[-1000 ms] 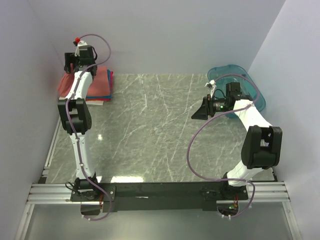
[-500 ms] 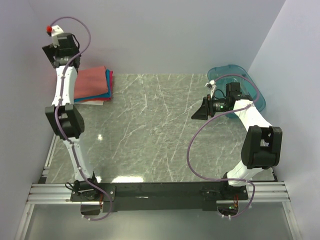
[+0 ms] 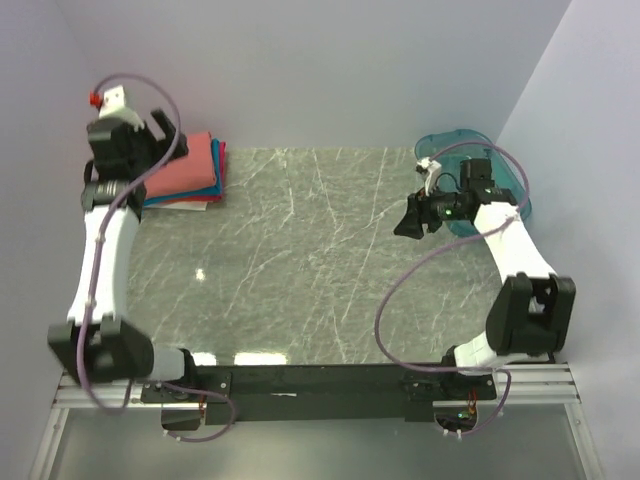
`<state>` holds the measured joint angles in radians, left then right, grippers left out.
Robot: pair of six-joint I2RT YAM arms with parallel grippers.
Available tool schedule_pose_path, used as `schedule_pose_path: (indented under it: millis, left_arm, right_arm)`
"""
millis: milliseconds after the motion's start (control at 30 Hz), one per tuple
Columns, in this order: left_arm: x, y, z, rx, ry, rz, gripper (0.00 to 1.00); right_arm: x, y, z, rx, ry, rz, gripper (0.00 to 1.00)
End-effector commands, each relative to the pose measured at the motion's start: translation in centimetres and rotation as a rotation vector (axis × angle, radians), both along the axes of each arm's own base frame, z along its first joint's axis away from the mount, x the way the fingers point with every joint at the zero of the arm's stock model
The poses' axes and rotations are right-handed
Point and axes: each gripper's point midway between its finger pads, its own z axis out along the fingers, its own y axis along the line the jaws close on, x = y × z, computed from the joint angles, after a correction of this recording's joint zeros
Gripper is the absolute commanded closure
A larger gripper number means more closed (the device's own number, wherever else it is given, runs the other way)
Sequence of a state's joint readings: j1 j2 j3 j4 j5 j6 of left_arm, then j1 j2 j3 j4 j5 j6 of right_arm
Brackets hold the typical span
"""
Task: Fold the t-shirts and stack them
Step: Reset both grippers
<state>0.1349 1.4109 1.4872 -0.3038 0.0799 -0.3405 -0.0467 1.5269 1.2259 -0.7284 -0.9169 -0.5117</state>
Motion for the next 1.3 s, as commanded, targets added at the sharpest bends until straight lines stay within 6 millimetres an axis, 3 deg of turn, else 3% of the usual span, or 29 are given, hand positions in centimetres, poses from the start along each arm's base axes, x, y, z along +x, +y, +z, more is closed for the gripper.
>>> schedule_pose_path:
  millis: [0,33,67,100,133,167,333,400,433,500,600,733,867,1100,1267]
  left_arm:
    - [-5.8,-2.2,3.0,-0.008,-0.104,-0.085,0.01]
    - [-6.9,-2.1,1.3,-0.007,-0.082,-0.073,0.01]
    - [-9.2,-2.4,3.0,0.006,-0.146,-0.074,0.01]
    - [-10.2,-2.8,3.3,0.009,-0.175,-0.089,0.01]
    - [-11.0,-3.2,1.8,-0.009,-0.161,-0.101,0.00]
    - [-12.5,-4.2,2.5,-0.020,-0.196,-0.142,0.01]
    - [-12.8,-8.7,-2.5,-0.123,-0.074,-0.385,0.00]
    - [-12.9,-11.0,-3.4,-0.142,-0.048,-0.447,0.01]
    - [-12.6,-11.4,-3.7,-0.108,-0.040,-0.433,0.01]
    - [-12.7,-14.5,-5.0,-0.020,0.014,-0.401,0.00]
    - [-13.0,-16.9,-6.5,0.052,0.076,-0.395,0.01]
    - [-13.3,-16.6,-7.2,0.063,0.055,-0.383,0.00]
    - [-14.3,-14.8,-6.0,0.084,-0.007,-0.318,0.01]
    - [-15.4,-12.6,-5.9,0.094,-0.067,-0.231,0.01]
    - [-15.6,-12.5,-6.3,0.094,-0.073,-0.231,0.01]
  right_arm:
    - [1.3,-2.7,4.4,-0.137,-0.206,-0.141,0.29]
    - [1.1,-3.2,5.8,-0.158,-0.258,-0.182,0.27]
    - [1.6,-4.3,6.3,-0.190,-0.278,-0.263,0.24]
    - [1.2,-5.0,7.1,-0.204,-0.308,-0.319,0.22]
    - [1.1,-5.7,7.5,-0.208,-0.321,-0.376,0.21]
    - [1.3,-6.7,8.1,-0.209,-0.324,-0.472,0.17]
    - [0.1,-10.0,10.1,-0.141,-0.390,-0.663,0.07]
    - [-0.4,-11.2,10.3,-0.110,-0.399,-0.751,0.05]
    - [-0.3,-12.1,10.9,-0.102,-0.427,-0.794,0.04]
    - [-0.8,-12.8,11.1,-0.087,-0.446,-0.858,0.03]
    - [-1.3,-14.4,11.9,-0.084,-0.472,-0.984,0.03]
    - [-1.9,-15.8,12.9,-0.071,-0.475,-1.107,0.03]
    - [-2.9,-17.1,12.8,-0.086,-0.439,-1.211,0.03]
    - [-4.2,-17.2,12.8,-0.123,-0.488,-1.206,0.03]
    - [-5.1,-16.9,13.6,-0.103,-0.511,-1.208,0.03]
